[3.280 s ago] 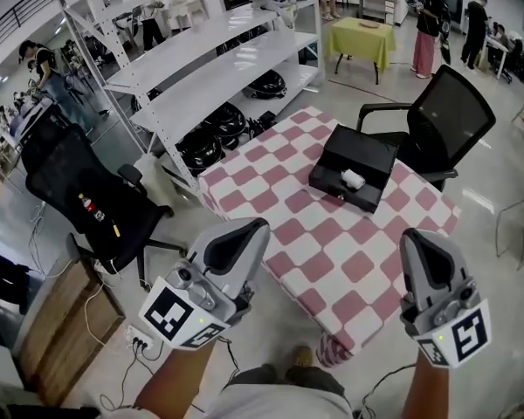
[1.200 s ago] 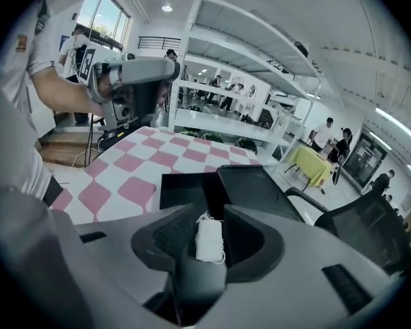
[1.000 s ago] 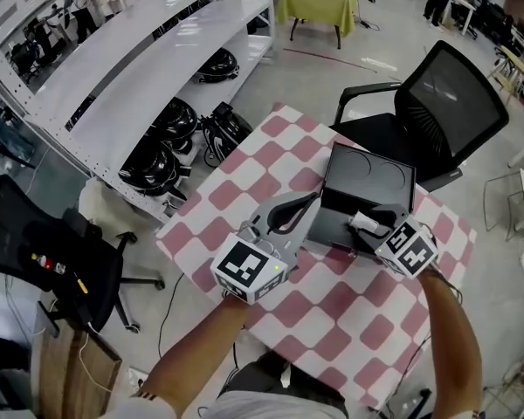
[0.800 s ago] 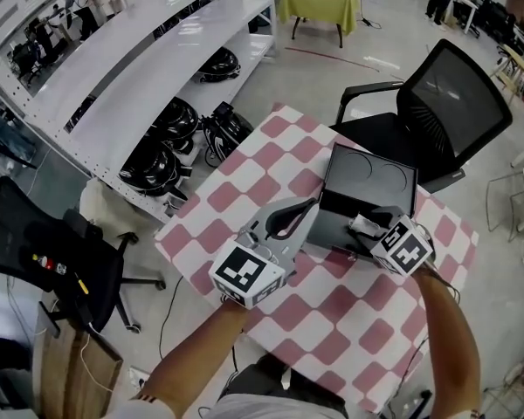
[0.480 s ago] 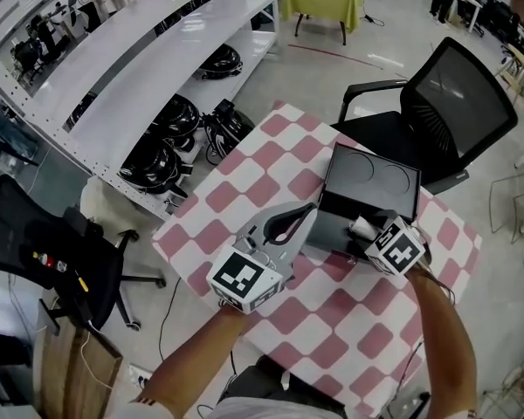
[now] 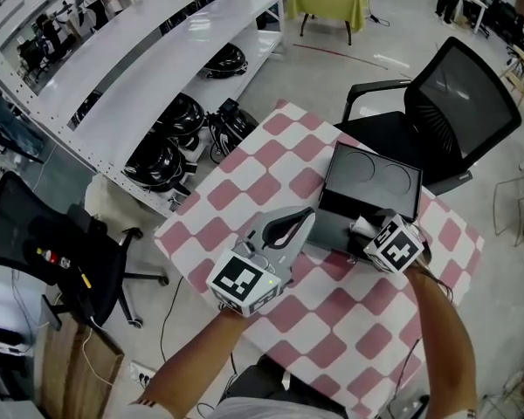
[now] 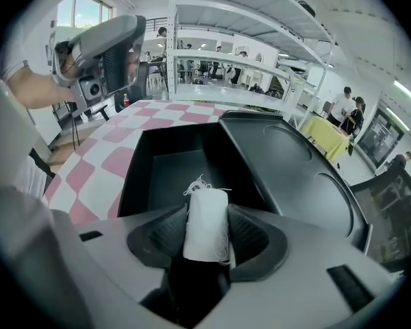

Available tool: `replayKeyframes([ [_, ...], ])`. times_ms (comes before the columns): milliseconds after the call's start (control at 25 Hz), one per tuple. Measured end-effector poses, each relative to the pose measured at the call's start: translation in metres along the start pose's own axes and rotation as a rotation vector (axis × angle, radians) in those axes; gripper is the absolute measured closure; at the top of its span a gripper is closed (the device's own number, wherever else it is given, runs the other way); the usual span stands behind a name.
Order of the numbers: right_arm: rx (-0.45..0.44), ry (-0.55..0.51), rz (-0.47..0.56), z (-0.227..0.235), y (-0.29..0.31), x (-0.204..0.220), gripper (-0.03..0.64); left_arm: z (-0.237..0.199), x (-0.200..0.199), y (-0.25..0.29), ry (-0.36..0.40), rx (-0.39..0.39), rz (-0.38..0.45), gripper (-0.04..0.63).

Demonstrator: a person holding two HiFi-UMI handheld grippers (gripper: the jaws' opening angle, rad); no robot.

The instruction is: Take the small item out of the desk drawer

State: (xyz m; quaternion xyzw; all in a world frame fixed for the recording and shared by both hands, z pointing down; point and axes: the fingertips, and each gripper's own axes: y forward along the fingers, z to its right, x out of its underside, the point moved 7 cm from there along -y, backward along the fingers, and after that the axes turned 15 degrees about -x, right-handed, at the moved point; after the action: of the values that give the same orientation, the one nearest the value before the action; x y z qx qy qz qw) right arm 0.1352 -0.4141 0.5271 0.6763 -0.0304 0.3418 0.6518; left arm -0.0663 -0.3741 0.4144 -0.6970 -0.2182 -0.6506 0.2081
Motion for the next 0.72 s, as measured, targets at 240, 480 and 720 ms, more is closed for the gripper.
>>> replayKeyframes([
  [240,0.026,-0.022,0.098,-0.008,-0.032,-0.015,0.434,0.010,-0.011,-0.003,0.016,0.007,0.011,0.581],
  [480,0.065,-0.028,0.295,-0.030,-0.094,-0.038,0.434,0.022,-0.038,-0.014,0.030,0.022,0.042,0.581],
  [720,0.116,-0.065,0.488,-0.068,-0.157,-0.056,0.434,0.040,-0.071,-0.029,0.046,0.052,0.108,0.581],
])
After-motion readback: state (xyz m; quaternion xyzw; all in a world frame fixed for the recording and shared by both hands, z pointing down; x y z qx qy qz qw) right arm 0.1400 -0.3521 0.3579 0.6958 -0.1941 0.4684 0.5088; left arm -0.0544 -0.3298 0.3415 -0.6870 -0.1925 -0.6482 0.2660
